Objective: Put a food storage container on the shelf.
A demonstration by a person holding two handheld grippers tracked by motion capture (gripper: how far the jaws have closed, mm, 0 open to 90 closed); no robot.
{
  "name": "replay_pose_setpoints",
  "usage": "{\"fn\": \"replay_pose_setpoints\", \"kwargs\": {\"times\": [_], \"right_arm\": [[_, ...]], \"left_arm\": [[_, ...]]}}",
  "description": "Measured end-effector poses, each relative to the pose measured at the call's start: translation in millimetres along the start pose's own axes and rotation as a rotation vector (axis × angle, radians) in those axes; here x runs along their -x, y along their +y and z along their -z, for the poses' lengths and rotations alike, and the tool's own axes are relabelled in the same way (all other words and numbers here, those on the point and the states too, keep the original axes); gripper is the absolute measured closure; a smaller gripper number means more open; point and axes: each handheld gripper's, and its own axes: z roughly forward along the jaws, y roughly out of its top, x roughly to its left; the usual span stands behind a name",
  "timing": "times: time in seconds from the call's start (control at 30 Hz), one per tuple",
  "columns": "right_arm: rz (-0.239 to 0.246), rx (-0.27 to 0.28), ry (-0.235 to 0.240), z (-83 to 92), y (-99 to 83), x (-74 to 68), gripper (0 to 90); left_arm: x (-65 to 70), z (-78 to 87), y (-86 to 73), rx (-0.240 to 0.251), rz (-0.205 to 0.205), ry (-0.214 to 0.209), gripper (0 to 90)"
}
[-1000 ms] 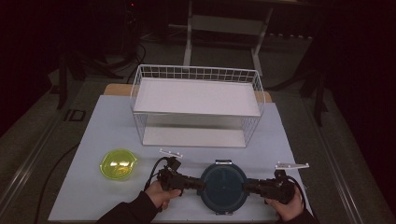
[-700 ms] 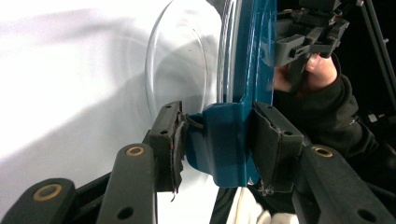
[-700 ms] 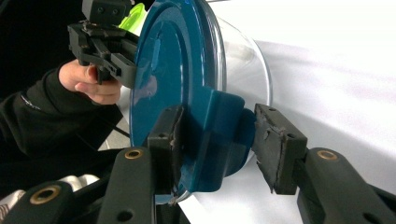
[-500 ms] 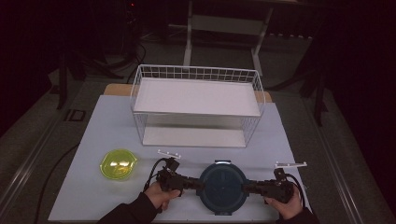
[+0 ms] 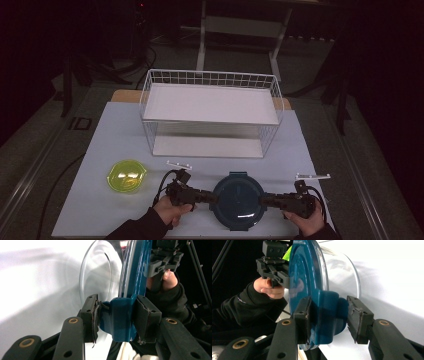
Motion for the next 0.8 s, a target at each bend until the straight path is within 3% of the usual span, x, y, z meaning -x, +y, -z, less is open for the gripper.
{"fn": "replay_pose_setpoints", "kwargs": {"times": [0.57, 0.8], "right_arm": [[0.055, 0.039, 0.032, 3.0, 31.3, -24.7, 57.3], [0.099, 0.062, 0.052, 2.8, 60.0, -41.6, 57.4]], "left_arm": [[29.3, 31.5, 26.3, 0.079, -0.068, 0.034, 56.7], [43.2, 53.3, 45.3, 0.122, -0.093, 0.039, 56.8]]}}
